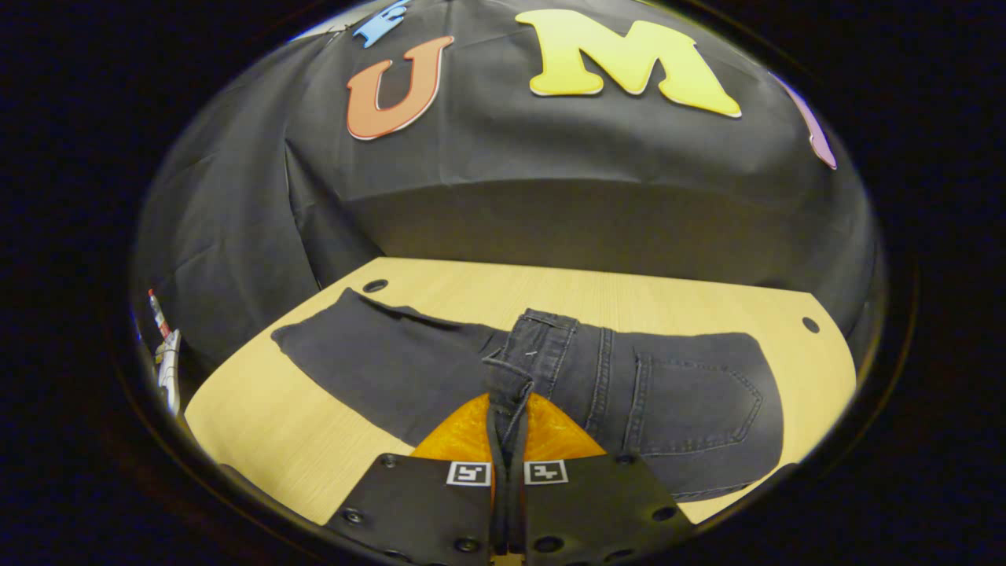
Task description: Grasp the waist and the cuffs of the jeans and fold them to make the two legs overlap; first hold the waist and fold one-third of the jeans toward the cuffs, then hold the cuffs and fold the remaining one-third in the same direction to finish folding.
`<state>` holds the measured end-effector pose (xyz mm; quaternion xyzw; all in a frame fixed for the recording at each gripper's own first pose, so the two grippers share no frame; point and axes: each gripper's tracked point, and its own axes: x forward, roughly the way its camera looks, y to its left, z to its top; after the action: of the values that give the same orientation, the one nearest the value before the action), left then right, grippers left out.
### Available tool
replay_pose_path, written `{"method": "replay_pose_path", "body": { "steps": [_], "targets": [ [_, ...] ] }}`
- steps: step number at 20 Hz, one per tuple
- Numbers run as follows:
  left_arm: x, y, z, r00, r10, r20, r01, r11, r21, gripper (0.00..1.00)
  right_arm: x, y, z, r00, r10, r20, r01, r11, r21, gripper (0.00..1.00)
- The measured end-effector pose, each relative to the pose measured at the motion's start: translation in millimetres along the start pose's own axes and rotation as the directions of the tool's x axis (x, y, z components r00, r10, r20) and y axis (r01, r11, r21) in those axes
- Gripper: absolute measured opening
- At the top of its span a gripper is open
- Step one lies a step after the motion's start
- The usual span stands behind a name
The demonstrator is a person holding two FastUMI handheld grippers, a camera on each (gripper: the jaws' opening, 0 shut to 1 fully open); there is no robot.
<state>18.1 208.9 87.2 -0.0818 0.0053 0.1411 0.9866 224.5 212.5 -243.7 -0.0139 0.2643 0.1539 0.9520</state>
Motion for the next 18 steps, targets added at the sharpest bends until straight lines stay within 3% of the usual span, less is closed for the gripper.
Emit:
{"method": "replay_pose_path", "body": {
  "steps": [7,9,10,11,15,18],
  "targets": [
    [-0.8,-2.7,1.5,1.0,0.003,-0.001,-0.003,0.999,-0.049,0.98,14.9,3.5,-21.9,0.996,-0.004,-0.089,0.0,0.999,-0.044,0.02],
    [1.7,-1.9,-1.5,1.0,0.008,-0.001,-0.008,0.998,-0.058,0.98,15.3,5.5,-21.7,0.995,0.036,-0.096,-0.039,0.999,-0.037,0.02],
    [1.1,-1.6,-2.8,1.0,0.012,-0.006,-0.013,0.998,-0.063,0.98,11.3,13.4,-22.6,0.991,0.082,-0.105,-0.084,0.996,-0.011,0.11],
    [0.6,-1.8,-3.8,1.0,0.016,-0.013,-0.016,0.997,-0.073,0.98,8.1,25.2,-19.8,0.985,0.136,-0.108,-0.136,0.991,0.009,0.29],
    [11.6,1.3,-23.0,0.999,0.02,-0.042,-0.025,0.99,-0.135,0.98,-14.3,47.4,-5.5,0.985,0.163,-0.059,-0.168,0.98,-0.103,0.99],
    [22.4,5.8,-54.7,0.994,-0.008,-0.112,-0.021,0.968,-0.25,0.98,-44.2,47.5,30.5,0.983,0.178,0.045,-0.168,0.972,-0.165,0.94]
  ]
}}
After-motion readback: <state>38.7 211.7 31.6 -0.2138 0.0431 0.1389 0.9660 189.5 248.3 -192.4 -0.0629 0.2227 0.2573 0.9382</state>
